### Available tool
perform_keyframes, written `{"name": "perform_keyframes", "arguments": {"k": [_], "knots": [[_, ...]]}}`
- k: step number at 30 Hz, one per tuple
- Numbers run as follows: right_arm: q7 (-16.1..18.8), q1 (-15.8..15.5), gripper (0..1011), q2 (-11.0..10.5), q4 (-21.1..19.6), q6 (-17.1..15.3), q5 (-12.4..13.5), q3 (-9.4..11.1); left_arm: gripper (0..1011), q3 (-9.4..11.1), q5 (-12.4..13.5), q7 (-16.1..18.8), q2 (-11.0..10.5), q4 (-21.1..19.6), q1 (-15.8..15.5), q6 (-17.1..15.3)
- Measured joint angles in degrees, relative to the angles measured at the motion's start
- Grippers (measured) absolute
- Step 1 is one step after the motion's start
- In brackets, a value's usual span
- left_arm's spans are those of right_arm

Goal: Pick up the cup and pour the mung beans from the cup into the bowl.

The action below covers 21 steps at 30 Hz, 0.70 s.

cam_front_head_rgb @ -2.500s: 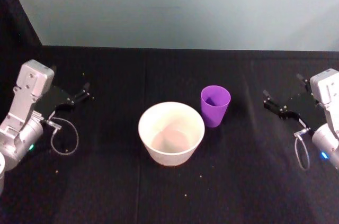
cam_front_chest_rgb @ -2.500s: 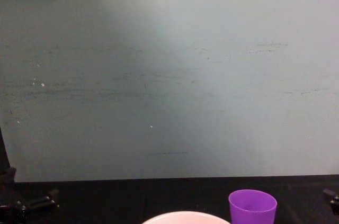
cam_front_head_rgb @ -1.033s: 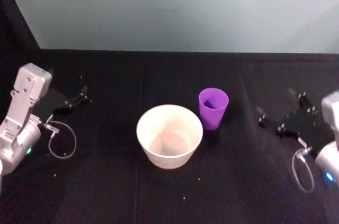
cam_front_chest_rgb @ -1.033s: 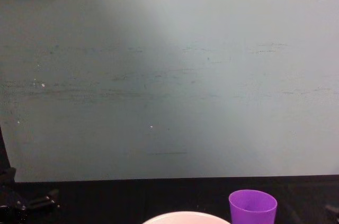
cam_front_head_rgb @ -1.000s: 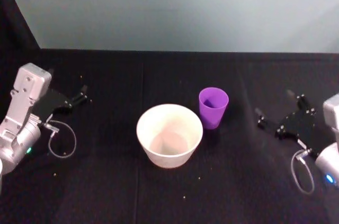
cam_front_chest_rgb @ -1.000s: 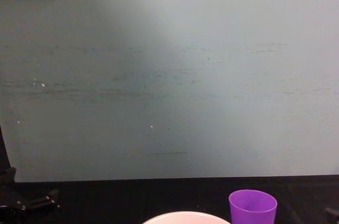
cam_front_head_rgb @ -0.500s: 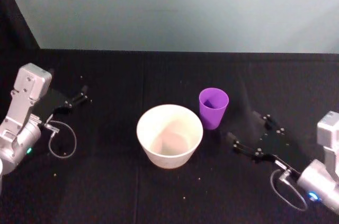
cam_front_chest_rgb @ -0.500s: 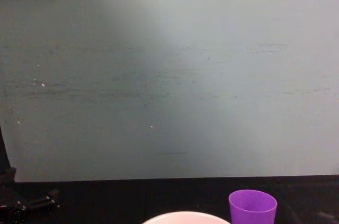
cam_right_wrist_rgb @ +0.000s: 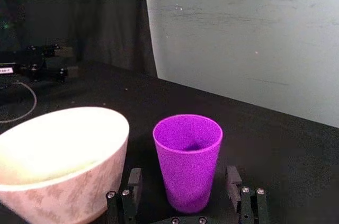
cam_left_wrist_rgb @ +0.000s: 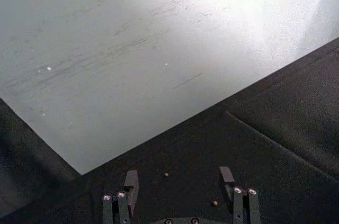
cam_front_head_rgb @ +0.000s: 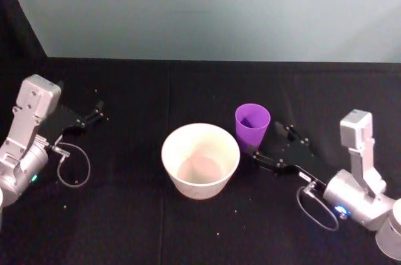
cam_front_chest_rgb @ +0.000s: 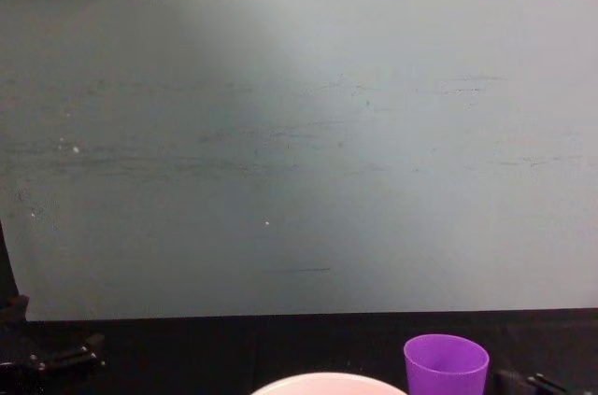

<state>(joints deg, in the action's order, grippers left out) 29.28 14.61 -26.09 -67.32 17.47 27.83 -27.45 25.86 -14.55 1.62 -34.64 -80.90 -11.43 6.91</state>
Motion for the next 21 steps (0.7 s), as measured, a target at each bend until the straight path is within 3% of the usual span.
{"name": "perform_keyframes", "arguments": {"k": [10,21], "knots": [[1.2,3.9,1003,3.6,4.0,-1.4,-1.9,-0.3,1000,0.0,0.0,0.0,0.0,0.0,0.0,0.0],[2.3,5.4,1003,5.6,5.9,-1.5,-2.7,0.6,1000,0.0,0.0,0.0,0.0,0.0,0.0,0.0]]}}
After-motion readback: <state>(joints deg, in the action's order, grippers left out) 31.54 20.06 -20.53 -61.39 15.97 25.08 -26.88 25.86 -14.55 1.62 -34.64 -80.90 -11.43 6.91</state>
